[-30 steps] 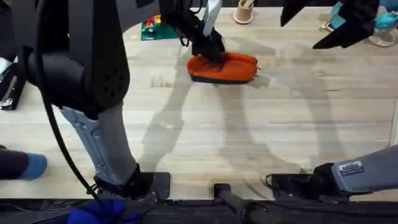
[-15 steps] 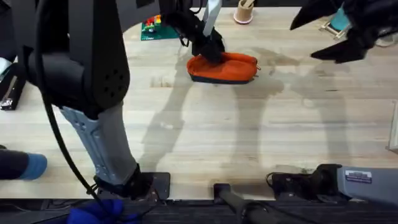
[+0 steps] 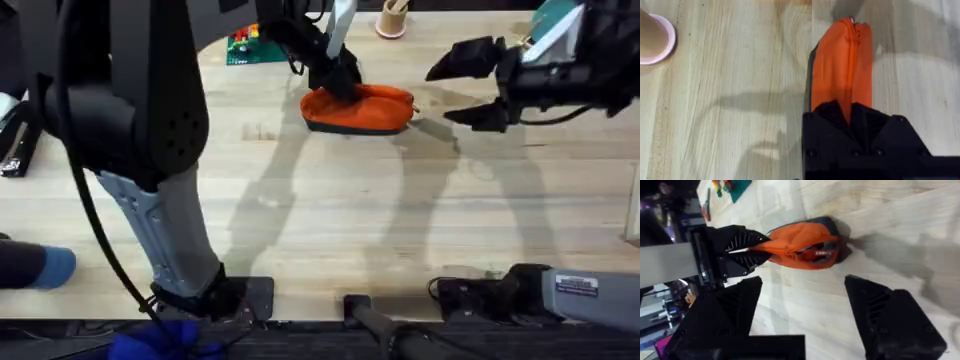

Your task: Unzip the bag, pick up the pens from the table one at a time and place them inside, then zip the bag closed.

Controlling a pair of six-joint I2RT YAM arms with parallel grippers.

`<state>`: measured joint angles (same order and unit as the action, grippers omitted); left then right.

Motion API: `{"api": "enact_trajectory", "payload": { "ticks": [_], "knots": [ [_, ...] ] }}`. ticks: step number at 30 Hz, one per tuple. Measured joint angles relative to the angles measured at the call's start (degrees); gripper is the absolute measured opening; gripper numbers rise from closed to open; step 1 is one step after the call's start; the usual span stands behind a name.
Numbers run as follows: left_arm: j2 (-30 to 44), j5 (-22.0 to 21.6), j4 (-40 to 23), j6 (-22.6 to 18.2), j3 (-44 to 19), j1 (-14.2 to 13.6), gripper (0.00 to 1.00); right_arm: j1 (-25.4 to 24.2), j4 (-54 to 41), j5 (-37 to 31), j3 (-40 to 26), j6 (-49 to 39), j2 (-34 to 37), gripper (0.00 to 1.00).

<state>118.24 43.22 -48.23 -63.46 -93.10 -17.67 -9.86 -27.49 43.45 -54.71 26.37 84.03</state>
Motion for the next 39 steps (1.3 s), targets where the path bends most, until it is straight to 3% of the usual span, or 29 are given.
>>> {"api": "enact_trajectory", "payload": {
  "ticks": [8,39],
  "knots": [
    [0.0,0.0,0.0,0.0,0.0,0.0,0.042,3.42,11.86,1.59,6.25,3.11,0.0,0.994],
    [0.0,0.0,-0.15,0.0,0.0,0.0,0.042,10.13,25.84,-0.38,6.57,8.22,8.87,0.995]
  ]
}}
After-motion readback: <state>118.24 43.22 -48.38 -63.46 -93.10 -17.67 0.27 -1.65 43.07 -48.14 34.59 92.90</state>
